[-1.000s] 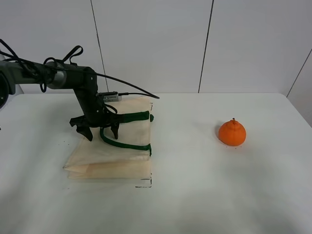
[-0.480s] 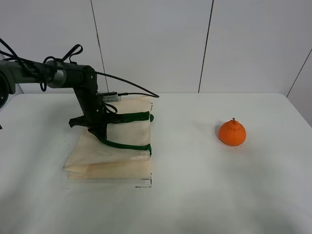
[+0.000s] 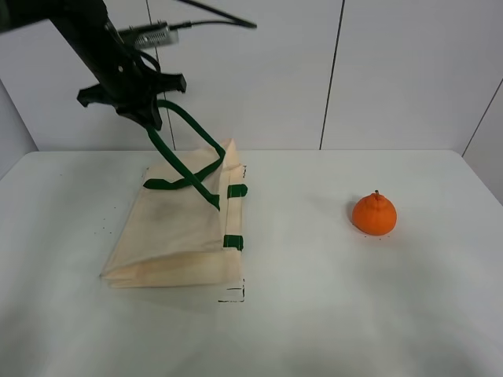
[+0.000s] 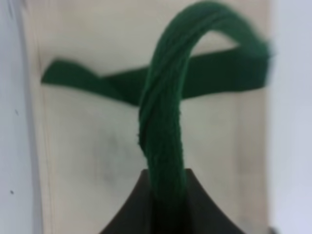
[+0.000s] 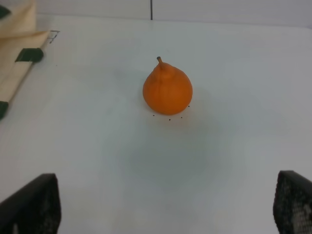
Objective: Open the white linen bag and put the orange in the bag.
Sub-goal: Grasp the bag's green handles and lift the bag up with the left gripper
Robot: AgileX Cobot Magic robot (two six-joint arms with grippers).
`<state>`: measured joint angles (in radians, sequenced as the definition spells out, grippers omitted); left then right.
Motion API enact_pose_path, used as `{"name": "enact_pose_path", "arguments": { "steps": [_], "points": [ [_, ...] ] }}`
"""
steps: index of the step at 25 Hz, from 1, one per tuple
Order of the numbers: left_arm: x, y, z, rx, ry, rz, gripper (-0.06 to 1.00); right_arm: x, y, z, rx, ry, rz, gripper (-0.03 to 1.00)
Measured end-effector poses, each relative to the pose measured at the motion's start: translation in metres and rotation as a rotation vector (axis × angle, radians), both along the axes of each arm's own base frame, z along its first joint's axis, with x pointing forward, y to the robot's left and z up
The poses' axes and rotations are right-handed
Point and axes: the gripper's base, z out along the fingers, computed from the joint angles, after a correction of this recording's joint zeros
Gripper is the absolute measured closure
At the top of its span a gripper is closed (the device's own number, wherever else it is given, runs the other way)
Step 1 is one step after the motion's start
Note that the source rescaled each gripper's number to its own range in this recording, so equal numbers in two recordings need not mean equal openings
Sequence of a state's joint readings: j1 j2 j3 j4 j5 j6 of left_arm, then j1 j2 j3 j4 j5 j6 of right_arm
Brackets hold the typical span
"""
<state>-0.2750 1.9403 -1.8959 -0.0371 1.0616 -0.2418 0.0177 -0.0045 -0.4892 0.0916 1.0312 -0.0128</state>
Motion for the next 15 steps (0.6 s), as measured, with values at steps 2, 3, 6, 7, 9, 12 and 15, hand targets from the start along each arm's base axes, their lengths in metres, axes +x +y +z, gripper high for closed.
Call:
{"name": "enact_pose_path", "arguments": {
  "steps": [2, 3, 6, 7, 9, 12, 15],
  "points": [
    [-0.009, 0.003, 0.026, -0.012, -0.051, -0.006, 0.94, 0.0, 0.0, 0.0, 0.0, 0.0, 0.0, -0.03],
    [-0.013, 0.004, 0.038, -0.014, -0.072, -0.012, 0.94, 0.0, 0.0, 0.0, 0.0, 0.0, 0.0, -0.03],
    [-0.026, 0.007, 0.064, -0.009, -0.098, -0.037, 0.94, 0.0, 0.0, 0.0, 0.0, 0.0, 0.0, -0.03],
    [-0.029, 0.008, 0.069, -0.011, -0.103, -0.041, 0.94, 0.0, 0.0, 0.0, 0.0, 0.0, 0.0, -0.03],
    [-0.035, 0.009, 0.078, -0.026, -0.118, -0.044, 0.94, 0.0, 0.0, 0.0, 0.0, 0.0, 0.0, -0.03],
    [-0.043, 0.004, 0.087, -0.049, -0.135, -0.062, 0.94, 0.0, 0.0, 0.0, 0.0, 0.0, 0.0, -0.03],
    [-0.049, -0.007, 0.089, -0.054, -0.14, -0.095, 0.94, 0.0, 0.0, 0.0, 0.0, 0.0, 0.0, -0.03]
  ]
}}
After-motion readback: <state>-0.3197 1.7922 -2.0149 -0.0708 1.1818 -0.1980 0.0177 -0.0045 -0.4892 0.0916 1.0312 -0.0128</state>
